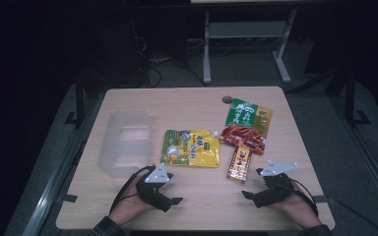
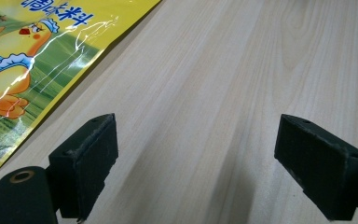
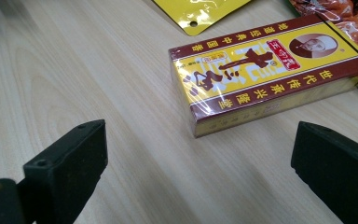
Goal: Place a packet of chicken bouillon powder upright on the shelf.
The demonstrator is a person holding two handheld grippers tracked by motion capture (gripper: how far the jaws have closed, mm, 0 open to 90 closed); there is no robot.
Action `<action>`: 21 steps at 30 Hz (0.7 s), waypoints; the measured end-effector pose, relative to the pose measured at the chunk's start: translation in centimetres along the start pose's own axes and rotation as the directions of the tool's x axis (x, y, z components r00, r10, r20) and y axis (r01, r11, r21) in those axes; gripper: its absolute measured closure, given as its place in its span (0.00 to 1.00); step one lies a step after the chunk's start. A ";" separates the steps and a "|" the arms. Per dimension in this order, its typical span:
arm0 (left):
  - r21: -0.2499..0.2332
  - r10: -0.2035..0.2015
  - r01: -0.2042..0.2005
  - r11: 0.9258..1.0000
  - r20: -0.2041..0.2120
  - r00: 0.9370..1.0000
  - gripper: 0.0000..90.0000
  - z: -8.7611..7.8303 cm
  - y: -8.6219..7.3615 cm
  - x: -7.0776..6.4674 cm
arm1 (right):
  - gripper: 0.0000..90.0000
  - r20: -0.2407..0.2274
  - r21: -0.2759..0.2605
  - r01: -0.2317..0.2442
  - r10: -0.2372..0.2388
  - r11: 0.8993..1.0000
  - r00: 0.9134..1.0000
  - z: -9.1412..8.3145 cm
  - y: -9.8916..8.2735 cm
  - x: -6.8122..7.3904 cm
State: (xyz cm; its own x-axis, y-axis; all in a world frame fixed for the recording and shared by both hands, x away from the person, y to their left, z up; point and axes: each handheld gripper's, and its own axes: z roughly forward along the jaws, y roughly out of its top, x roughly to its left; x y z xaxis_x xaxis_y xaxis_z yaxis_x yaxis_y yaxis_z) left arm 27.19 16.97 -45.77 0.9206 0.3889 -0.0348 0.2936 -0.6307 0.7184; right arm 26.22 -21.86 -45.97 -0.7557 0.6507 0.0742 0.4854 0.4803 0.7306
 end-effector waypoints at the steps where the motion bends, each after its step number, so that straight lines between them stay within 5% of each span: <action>1: 0.001 -0.004 0.004 1.000 0.000 1.000 0.14 0.0 0.0 0.0 | 0.06 0.001 0.000 0.001 -0.001 1.000 1.000 0.0 0.1 0.0; 12: -0.009 -0.006 0.006 1.000 0.018 1.000 0.14 0.1 0.0 -0.1 | 0.29 -0.023 -0.006 0.000 -0.001 1.000 1.000 0.1 3.1 -0.4; 18: -0.010 -0.004 0.005 1.000 0.021 1.000 0.15 0.0 0.1 -0.2 | 0.70 -0.030 -0.008 0.019 -0.019 1.000 0.999 1.6 5.8 -0.7; 21: -0.009 0.003 -0.002 1.000 0.020 1.000 0.15 0.0 0.1 -0.2 | 0.80 -0.030 -0.004 0.034 -0.034 0.999 0.999 2.3 6.6 -0.8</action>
State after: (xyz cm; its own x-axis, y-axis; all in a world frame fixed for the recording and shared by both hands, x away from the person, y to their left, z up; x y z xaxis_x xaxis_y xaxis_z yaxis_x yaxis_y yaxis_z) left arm 27.10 16.80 -45.69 0.9264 0.3736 -0.0469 0.2891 -0.6259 0.7244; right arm 31.02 -17.87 -42.76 -0.7847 0.6160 0.0701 0.4577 0.4994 0.7356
